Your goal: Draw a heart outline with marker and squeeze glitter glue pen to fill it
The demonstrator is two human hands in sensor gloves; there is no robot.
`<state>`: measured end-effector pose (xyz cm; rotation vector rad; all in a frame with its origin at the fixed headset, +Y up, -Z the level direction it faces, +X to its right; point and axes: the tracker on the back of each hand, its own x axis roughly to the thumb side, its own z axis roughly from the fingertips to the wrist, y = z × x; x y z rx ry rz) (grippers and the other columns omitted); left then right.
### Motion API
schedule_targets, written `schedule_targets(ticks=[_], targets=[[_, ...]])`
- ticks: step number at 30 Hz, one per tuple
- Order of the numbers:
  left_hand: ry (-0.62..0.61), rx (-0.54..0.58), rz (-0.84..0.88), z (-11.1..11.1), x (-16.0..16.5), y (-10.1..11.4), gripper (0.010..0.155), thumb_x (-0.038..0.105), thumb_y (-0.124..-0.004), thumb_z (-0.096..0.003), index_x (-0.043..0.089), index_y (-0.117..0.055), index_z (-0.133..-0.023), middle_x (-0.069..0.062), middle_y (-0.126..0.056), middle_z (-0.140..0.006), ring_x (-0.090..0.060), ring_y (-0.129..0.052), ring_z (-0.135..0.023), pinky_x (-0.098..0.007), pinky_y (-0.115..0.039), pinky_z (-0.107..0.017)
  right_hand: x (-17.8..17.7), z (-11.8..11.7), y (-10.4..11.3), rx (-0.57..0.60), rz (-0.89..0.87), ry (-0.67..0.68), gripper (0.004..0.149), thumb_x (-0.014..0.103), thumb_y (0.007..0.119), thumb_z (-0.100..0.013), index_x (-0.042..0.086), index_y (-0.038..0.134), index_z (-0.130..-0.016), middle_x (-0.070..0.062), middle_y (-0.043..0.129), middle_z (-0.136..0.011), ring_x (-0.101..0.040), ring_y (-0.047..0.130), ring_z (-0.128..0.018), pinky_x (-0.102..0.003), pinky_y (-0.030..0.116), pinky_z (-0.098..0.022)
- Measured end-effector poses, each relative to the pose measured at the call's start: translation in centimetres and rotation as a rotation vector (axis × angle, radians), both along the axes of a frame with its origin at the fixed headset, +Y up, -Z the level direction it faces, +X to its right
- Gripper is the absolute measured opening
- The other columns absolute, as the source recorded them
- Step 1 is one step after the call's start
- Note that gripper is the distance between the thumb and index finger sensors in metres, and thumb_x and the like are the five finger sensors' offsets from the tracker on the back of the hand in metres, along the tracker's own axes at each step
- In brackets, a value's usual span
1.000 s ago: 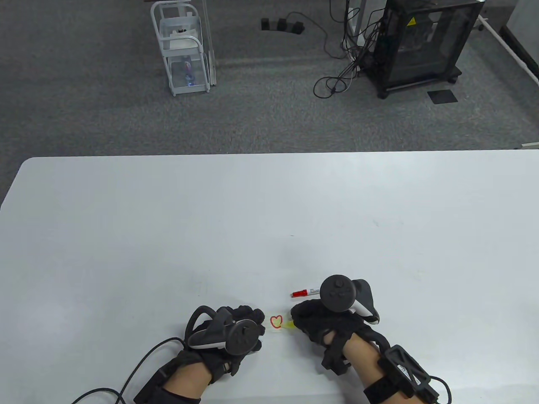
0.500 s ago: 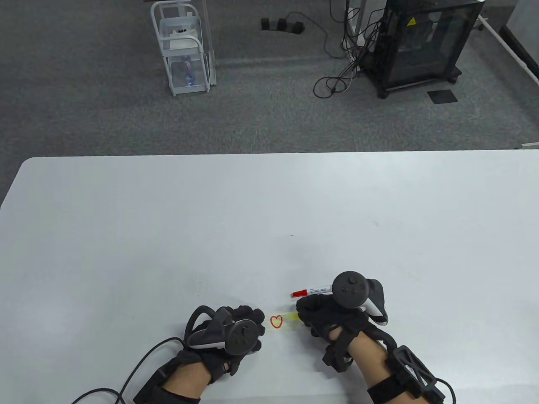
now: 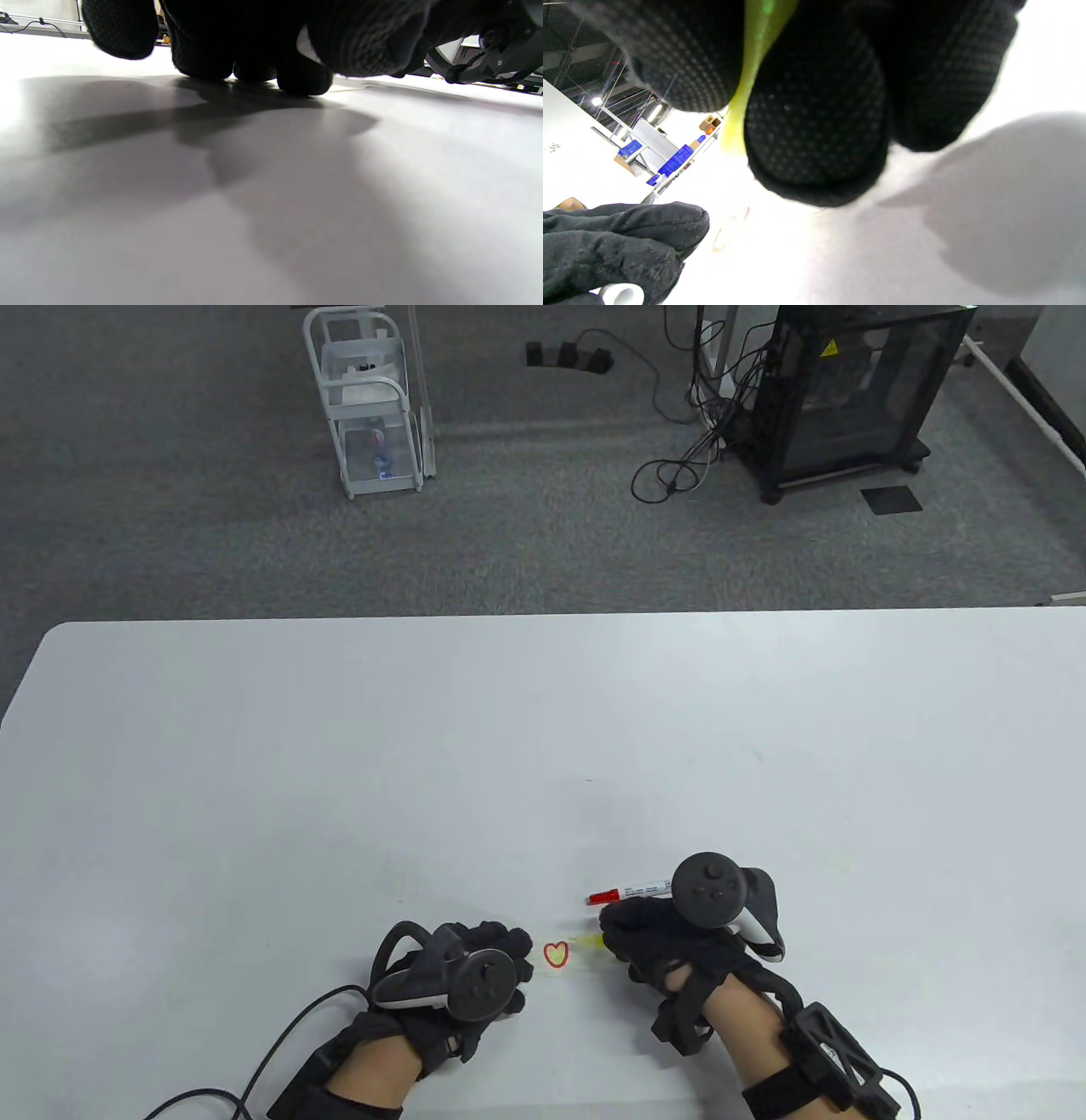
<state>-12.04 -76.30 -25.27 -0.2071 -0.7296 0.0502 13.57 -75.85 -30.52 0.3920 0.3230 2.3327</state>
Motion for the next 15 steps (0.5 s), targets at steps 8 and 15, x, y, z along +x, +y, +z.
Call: schedule_targets(ticks=[8,15], targets=[[0.035,0.04,0.093,0.0,-0.7,0.5,0.047,0.049,-0.075,-0.0487,0.027,-0.079,-0.09,0.0,-0.073,-0.111,-0.03,-0.076,-0.1,-0.055,-0.065,-0.069,0.2,0.0,0.2,0.011,-0.015,-0.008,0.048,0.034,0.086,-0.043,0.006,0.089,-0.082,-0.013,0.104,-0.058,-0.014,0.111,-0.028,-0.039,0.096,-0.031],[0.128,0.164,0.287,0.2,-2.2,2.2,0.048,0.046,-0.077,-0.0472,0.022,-0.082,-0.088,-0.007,-0.08,-0.107,-0.036,-0.077,-0.097,-0.058,-0.064,-0.067,-0.2,0.9,2.3,0.124,-0.172,0.089,0.048,0.033,0.087,-0.042,0.007,0.088,-0.082,-0.013,0.103,-0.061,-0.015,0.109,-0.031,-0.041,0.094,-0.033]])
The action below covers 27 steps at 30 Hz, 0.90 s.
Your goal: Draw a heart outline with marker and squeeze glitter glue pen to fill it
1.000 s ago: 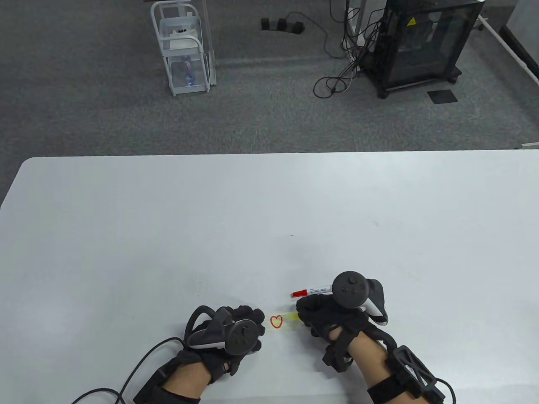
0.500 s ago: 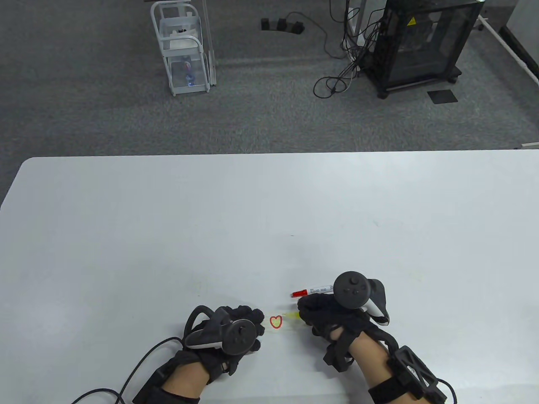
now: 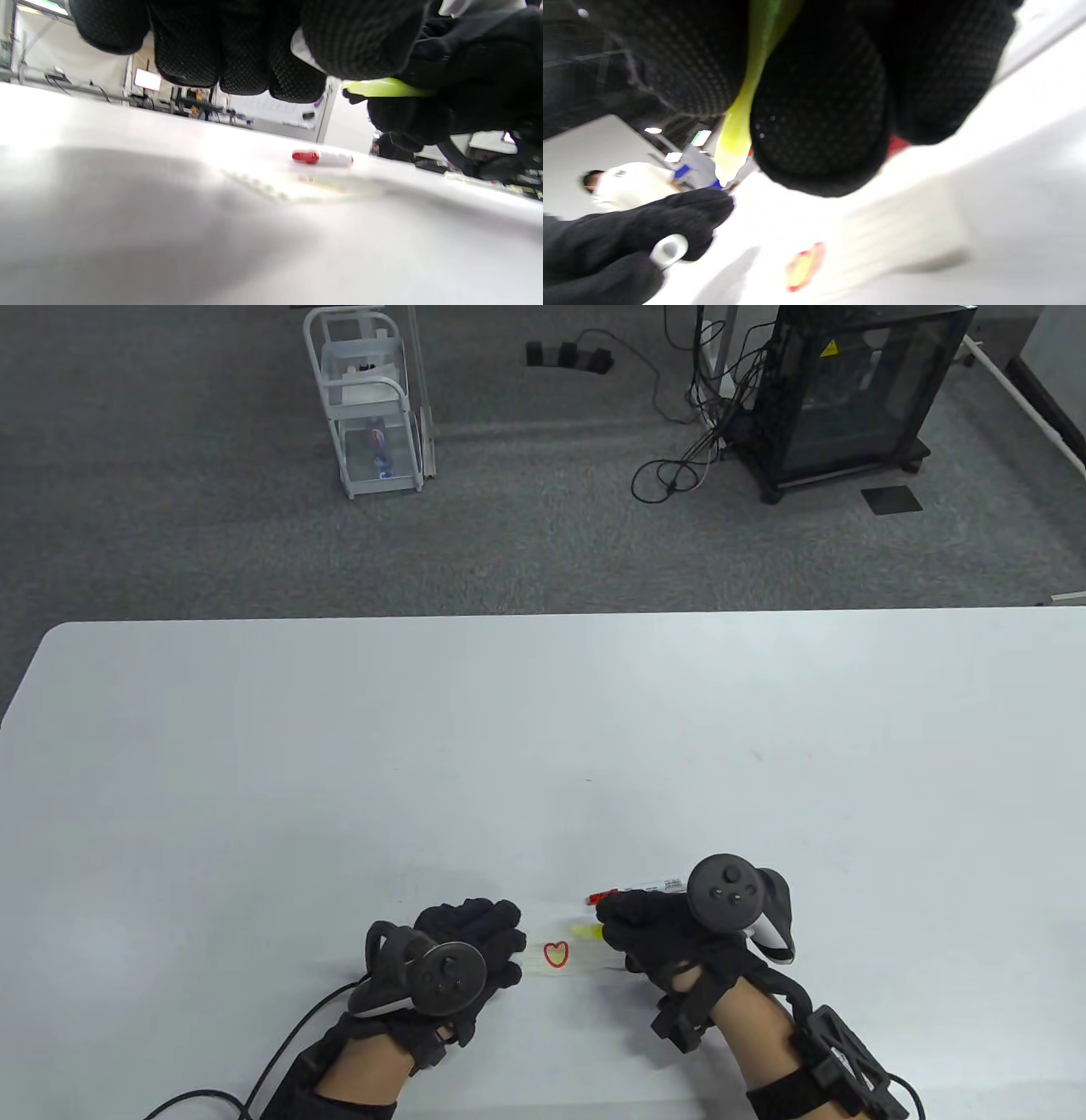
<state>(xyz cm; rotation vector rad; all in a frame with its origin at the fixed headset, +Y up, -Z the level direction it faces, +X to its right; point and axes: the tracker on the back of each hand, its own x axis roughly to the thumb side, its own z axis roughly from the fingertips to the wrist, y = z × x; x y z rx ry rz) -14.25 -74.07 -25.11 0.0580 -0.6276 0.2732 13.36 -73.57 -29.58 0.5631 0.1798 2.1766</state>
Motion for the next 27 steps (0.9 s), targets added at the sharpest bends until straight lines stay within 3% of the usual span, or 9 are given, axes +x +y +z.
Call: schedule_targets(ticks=[5,18,20,22,24,27], targets=[[-0.006,0.012,0.027,0.6,0.4,0.5,0.048,0.046,-0.076,-0.0476,0.022,-0.082,-0.088,-0.008,-0.083,-0.105,-0.037,-0.076,-0.097,-0.059,-0.063,-0.067,-1.7,1.2,0.6,0.034,-0.001,0.08,0.048,0.031,0.087,-0.042,0.008,0.087,-0.084,-0.014,0.101,-0.065,-0.015,0.109,-0.035,-0.042,0.093,-0.036],[-0.054,-0.063,0.11,0.8,1.5,-0.1,0.048,0.047,-0.073,-0.0477,0.019,-0.081,-0.086,-0.008,-0.09,-0.097,-0.035,-0.08,-0.094,-0.058,-0.064,-0.066,-3.2,2.1,0.2,0.028,0.01,0.135,0.048,0.03,0.085,-0.043,0.009,0.085,-0.086,-0.014,0.099,-0.07,-0.016,0.107,-0.037,-0.043,0.091,-0.039],[-0.036,-0.042,0.094,0.8,1.4,0.0,0.049,0.047,-0.072,-0.0477,0.019,-0.081,-0.086,-0.008,-0.091,-0.096,-0.035,-0.08,-0.093,-0.059,-0.064,-0.065,-3.6,2.4,0.1,0.022,0.001,0.152,0.055,0.029,0.08,-0.044,0.006,0.074,-0.094,-0.02,0.088,-0.08,-0.02,0.1,-0.043,-0.047,0.086,-0.043],[-0.016,-0.051,0.112,0.6,1.1,0.0,0.048,0.047,-0.072,-0.0477,0.019,-0.081,-0.086,-0.008,-0.091,-0.096,-0.036,-0.08,-0.093,-0.059,-0.064,-0.065,-3.7,2.5,-0.1,-0.01,-0.037,0.18,0.067,0.029,0.074,-0.047,-0.001,0.05,-0.102,-0.032,0.06,-0.096,-0.027,0.09,-0.055,-0.053,0.076,-0.049],[-0.002,-0.057,0.131,0.5,0.8,0.0,0.049,0.047,-0.072,-0.0479,0.018,-0.081,-0.086,-0.008,-0.091,-0.096,-0.036,-0.08,-0.092,-0.059,-0.064,-0.065,-3.8,2.6,-0.2,-0.047,-0.108,0.196,0.07,0.023,0.071,-0.047,-0.004,0.036,-0.102,-0.037,0.038,-0.099,-0.033,0.08,-0.064,-0.057,0.067,-0.053],[0.003,-0.056,0.146,0.4,0.6,0.1,0.049,0.047,-0.072,-0.048,0.018,-0.081,-0.086,-0.009,-0.091,-0.096,-0.036,-0.08,-0.092,-0.059,-0.064,-0.065,-3.7,2.6,0.0,-0.036,-0.126,0.16,0.064,0.015,0.07,-0.045,-0.002,0.038,-0.099,-0.035,0.039,-0.096,-0.032,0.078,-0.067,-0.056,0.066,-0.056]])
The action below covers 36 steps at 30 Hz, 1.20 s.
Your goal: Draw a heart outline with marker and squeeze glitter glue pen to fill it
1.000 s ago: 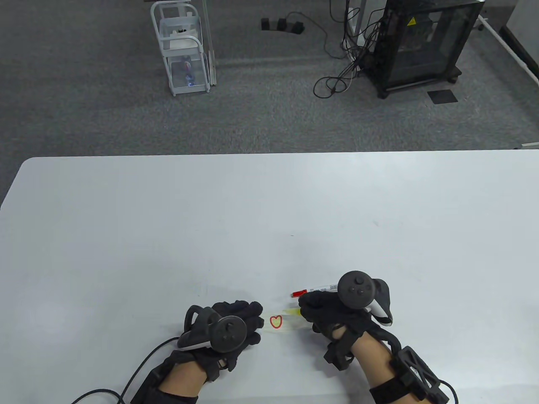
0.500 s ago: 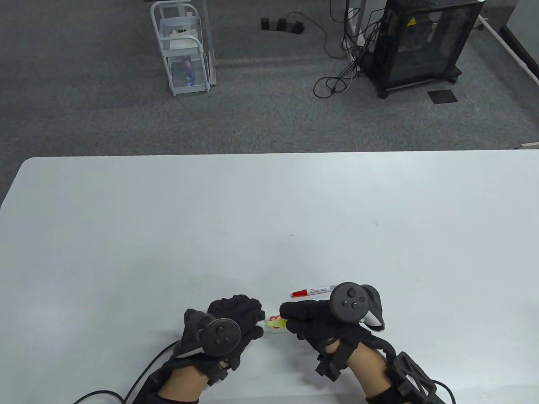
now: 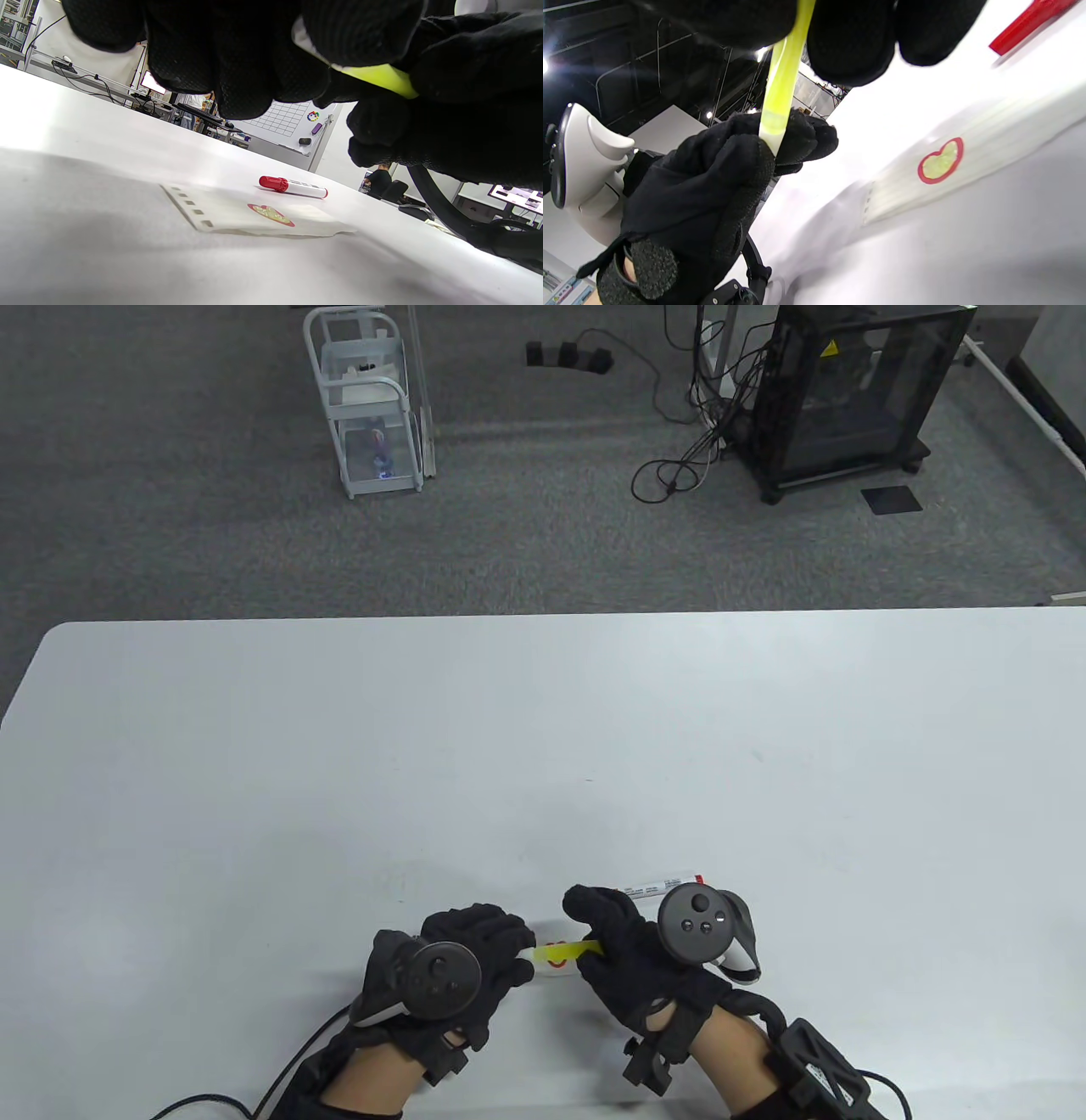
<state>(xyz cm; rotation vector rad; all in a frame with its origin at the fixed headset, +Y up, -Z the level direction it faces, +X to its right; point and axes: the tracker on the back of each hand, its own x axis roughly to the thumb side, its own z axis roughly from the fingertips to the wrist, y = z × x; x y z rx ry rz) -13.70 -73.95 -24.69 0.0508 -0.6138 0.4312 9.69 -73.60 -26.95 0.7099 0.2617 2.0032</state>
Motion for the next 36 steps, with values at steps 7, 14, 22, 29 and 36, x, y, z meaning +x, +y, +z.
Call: schedule_targets(ticks=[7,14,22,29,36], targets=[[0.003,-0.012,0.018,-0.2,-0.5,-0.1,0.049,0.047,-0.071,-0.048,0.018,-0.081,-0.086,-0.008,-0.091,-0.095,-0.036,-0.081,-0.092,-0.059,-0.064,-0.065,1.1,-0.5,0.6,0.081,-0.052,-0.078,0.049,0.018,0.083,-0.042,0.003,0.076,-0.087,-0.026,0.085,-0.079,-0.02,0.109,-0.056,-0.04,0.094,-0.046],[-0.007,-0.022,0.044,-0.2,-0.6,-0.1,0.049,0.047,-0.07,-0.0479,0.019,-0.082,-0.086,-0.008,-0.092,-0.095,-0.035,-0.082,-0.091,-0.059,-0.064,-0.065,2.0,-0.7,0.5,0.062,0.015,-0.201,0.071,0.054,0.072,-0.039,-0.008,0.092,-0.067,-0.016,0.108,-0.041,-0.012,0.114,-0.01,-0.039,0.099,-0.021],[-0.009,-0.025,0.053,-0.2,-0.7,0.0,0.049,0.047,-0.07,-0.0477,0.019,-0.082,-0.085,-0.007,-0.092,-0.094,-0.035,-0.082,-0.091,-0.059,-0.064,-0.065,1.0,-0.3,1.2,0.129,-0.007,-0.063,0.056,0.028,0.082,-0.042,-0.005,0.075,-0.087,-0.018,0.099,-0.06,-0.012,0.111,-0.026,-0.041,0.096,-0.036],[-0.007,-0.034,0.049,-0.3,-0.7,-0.1,0.049,0.047,-0.07,-0.0474,0.018,-0.083,-0.085,-0.007,-0.093,-0.093,-0.035,-0.083,-0.091,-0.059,-0.064,-0.065,1.9,-0.3,1.1,0.112,0.045,-0.133,0.087,0.06,0.073,-0.039,-0.008,0.067,-0.093,-0.021,0.096,-0.072,-0.022,0.111,-0.035,-0.049,0.09,-0.039],[-0.014,-0.035,0.048,-0.3,-0.7,0.0,0.049,0.047,-0.07,-0.0469,0.019,-0.084,-0.084,-0.006,-0.094,-0.093,-0.034,-0.084,-0.091,-0.06,-0.064,-0.065,1.9,-0.9,0.7,-0.003,0.058,-0.161,0.066,0.049,0.071,-0.042,-0.011,0.091,-0.065,-0.007,0.109,-0.033,-0.007,0.111,-0.004,-0.04,0.096,-0.033]])
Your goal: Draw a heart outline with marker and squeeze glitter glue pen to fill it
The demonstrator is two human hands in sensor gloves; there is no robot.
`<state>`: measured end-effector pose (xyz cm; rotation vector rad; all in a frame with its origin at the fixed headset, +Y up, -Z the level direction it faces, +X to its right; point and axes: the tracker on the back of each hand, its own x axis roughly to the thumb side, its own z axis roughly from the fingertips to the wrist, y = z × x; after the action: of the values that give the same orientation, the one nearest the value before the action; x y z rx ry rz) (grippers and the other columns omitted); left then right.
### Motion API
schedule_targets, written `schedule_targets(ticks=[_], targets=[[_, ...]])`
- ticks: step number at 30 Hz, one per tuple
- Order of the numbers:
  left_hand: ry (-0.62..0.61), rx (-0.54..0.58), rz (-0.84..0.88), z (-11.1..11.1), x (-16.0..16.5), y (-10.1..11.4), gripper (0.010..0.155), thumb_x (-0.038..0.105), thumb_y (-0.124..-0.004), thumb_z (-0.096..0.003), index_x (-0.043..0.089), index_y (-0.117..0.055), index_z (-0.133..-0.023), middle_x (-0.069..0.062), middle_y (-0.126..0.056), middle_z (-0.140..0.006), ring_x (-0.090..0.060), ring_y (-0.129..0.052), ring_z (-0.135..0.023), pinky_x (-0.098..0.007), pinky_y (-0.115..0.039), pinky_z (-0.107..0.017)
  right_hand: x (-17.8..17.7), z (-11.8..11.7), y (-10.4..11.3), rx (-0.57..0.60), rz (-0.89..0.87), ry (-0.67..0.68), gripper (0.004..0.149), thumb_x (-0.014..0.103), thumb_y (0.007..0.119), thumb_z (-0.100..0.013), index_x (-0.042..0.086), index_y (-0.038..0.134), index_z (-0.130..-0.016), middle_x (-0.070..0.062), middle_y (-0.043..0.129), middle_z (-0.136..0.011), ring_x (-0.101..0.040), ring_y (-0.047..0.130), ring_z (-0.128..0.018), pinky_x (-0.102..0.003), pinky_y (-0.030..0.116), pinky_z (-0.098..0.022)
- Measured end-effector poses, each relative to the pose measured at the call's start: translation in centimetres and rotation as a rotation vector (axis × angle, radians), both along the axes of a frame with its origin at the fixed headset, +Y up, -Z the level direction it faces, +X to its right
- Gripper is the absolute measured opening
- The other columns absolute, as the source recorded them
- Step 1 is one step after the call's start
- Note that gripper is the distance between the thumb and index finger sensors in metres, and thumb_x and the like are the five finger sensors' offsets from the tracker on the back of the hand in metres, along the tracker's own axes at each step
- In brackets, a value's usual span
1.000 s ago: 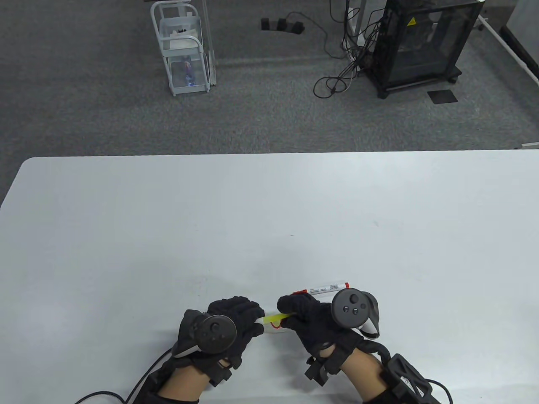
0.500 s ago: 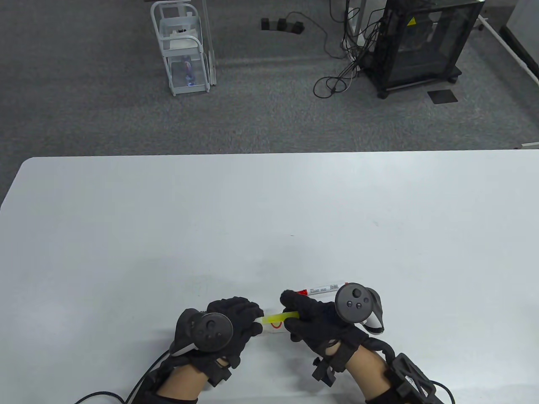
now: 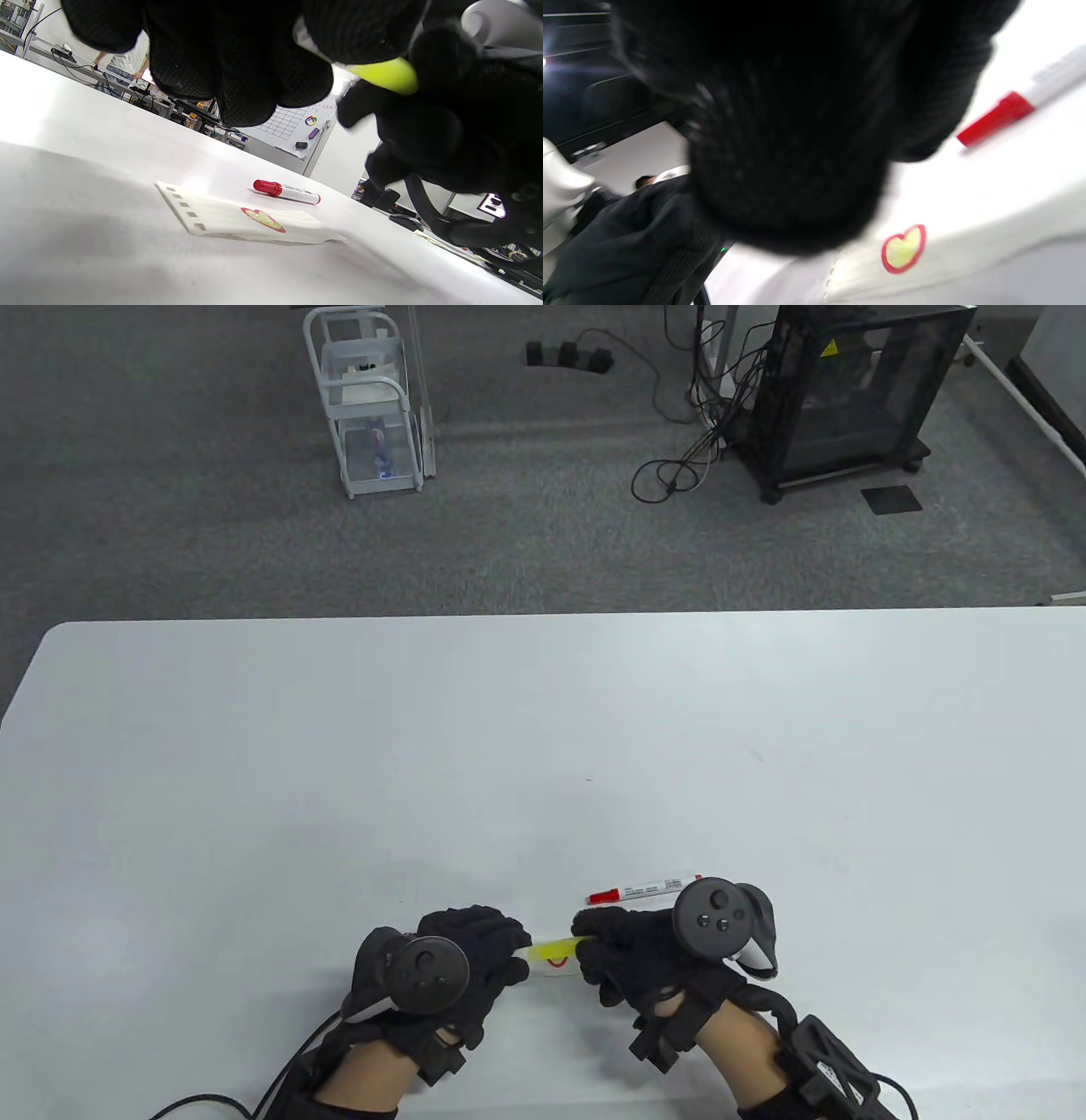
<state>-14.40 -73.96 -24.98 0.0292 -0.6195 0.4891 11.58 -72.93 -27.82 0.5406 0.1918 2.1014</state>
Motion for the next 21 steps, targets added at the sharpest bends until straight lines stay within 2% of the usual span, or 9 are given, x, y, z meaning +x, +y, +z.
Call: schedule_targets(ticks=[2,3,4,5,7,10,13,17,21], targets=[[-0.001,-0.009,0.005,-0.1,0.0,0.0,0.049,0.048,-0.07,-0.0466,0.019,-0.085,-0.084,-0.006,-0.095,-0.092,-0.034,-0.084,-0.09,-0.06,-0.064,-0.065,0.1,-0.1,-0.3,0.018,-0.019,-0.002,0.076,0.058,0.063,-0.041,-0.008,0.094,-0.062,-0.011,0.108,-0.031,-0.013,0.108,-0.002,-0.045,0.093,-0.03],[0.0,-0.008,0.003,-0.1,0.0,0.0,0.049,0.047,-0.07,-0.0467,0.019,-0.085,-0.084,-0.006,-0.095,-0.092,-0.034,-0.084,-0.09,-0.06,-0.064,-0.066,0.1,0.0,-0.1,0.05,0.015,0.012,0.081,0.061,0.061,-0.04,-0.009,0.089,-0.071,-0.015,0.107,-0.04,-0.016,0.11,-0.011,-0.047,0.091,-0.034],[0.005,-0.004,0.003,-0.1,0.0,0.0,0.049,0.047,-0.07,-0.0467,0.019,-0.085,-0.083,-0.006,-0.096,-0.091,-0.034,-0.085,-0.09,-0.06,-0.064,-0.065,0.0,0.2,0.2,0.082,0.022,0.027,0.081,0.058,0.067,-0.041,-0.009,0.076,-0.085,-0.018,0.101,-0.059,-0.021,0.111,-0.029,-0.05,0.089,-0.04],[0.005,0.001,0.004,-0.1,-0.1,0.0,0.049,0.047,-0.07,-0.0466,0.019,-0.085,-0.083,-0.006,-0.096,-0.091,-0.034,-0.085,-0.09,-0.06,-0.064,-0.066,-0.3,0.3,0.5,0.103,0.017,0.081,0.078,0.048,0.078,-0.042,-0.004,0.062,-0.098,-0.024,0.091,-0.078,-0.028,0.109,-0.048,-0.052,0.088,-0.043],[0.005,0.004,0.017,-0.1,-0.2,0.1,0.049,0.047,-0.071,-0.0464,0.019,-0.085,-0.083,-0.006,-0.095,-0.092,-0.034,-0.085,-0.09,-0.06,-0.063,-0.066,-0.7,0.3,0.9,0.103,0.022,0.189,0.057,0.032,0.082,-0.043,-0.001,0.077,-0.09,-0.017,0.098,-0.07,-0.019,0.112,-0.045,-0.046,0.092,-0.043],[0.003,0.003,0.016,-0.1,-0.2,0.1,0.049,0.047,-0.073,-0.0458,0.018,-0.087,-0.082,-0.007,-0.097,-0.09,-0.034,-0.085,-0.09,-0.06,-0.063,-0.066,-0.6,0.1,0.4,0.068,-0.039,0.095,0.053,0.031,0.082,-0.042,-0.004,0.087,-0.081,-0.016,0.106,-0.056,-0.017,0.115,-0.03,-0.044,0.096,-0.035],[0.002,0.02,-0.006,0.1,0.0,0.1,0.048,0.047,-0.075,-0.0454,0.018,-0.088,-0.082,-0.007,-0.097,-0.09,-0.034,-0.085,-0.09,-0.06,-0.063,-0.066,-0.3,-0.1,-0.3,-0.033,-0.087,0.075,0.054,0.035,0.076,-0.045,-0.004,0.087,-0.08,-0.019,0.106,-0.055,-0.021,0.114,-0.03,-0.047,0.094,-0.035],[0.004,0.054,-0.026,0.3,0.1,0.2,0.047,0.047,-0.079,-0.0453,0.018,-0.088,-0.082,-0.007,-0.098,-0.09,-0.034,-0.085,-0.09,-0.06,-0.064,-0.066,-0.2,0.1,-0.2,-0.013,-0.004,0.07,0.051,0.036,0.082,-0.044,0.005,0.087,-0.085,-0.019,0.102,-0.066,-0.022,0.113,-0.039,-0.047,0.093,-0.038],[-0.027,0.049,-0.007,0.4,0.2,0.2,0.048,0.049,-0.081,-0.0453,0.019,-0.086,-0.083,-0.006,-0.096,-0.092,-0.034,-0.084,-0.091,-0.06,-0.063,-0.066,0.0,0.3,0.9,-0.019,-0.007,0.094,0.046,0.032,0.089,-0.042,0.008,0.091,-0.082,-0.02,0.102,-0.068,-0.024,0.112,-0.041,-0.049,0.092,-0.038]])
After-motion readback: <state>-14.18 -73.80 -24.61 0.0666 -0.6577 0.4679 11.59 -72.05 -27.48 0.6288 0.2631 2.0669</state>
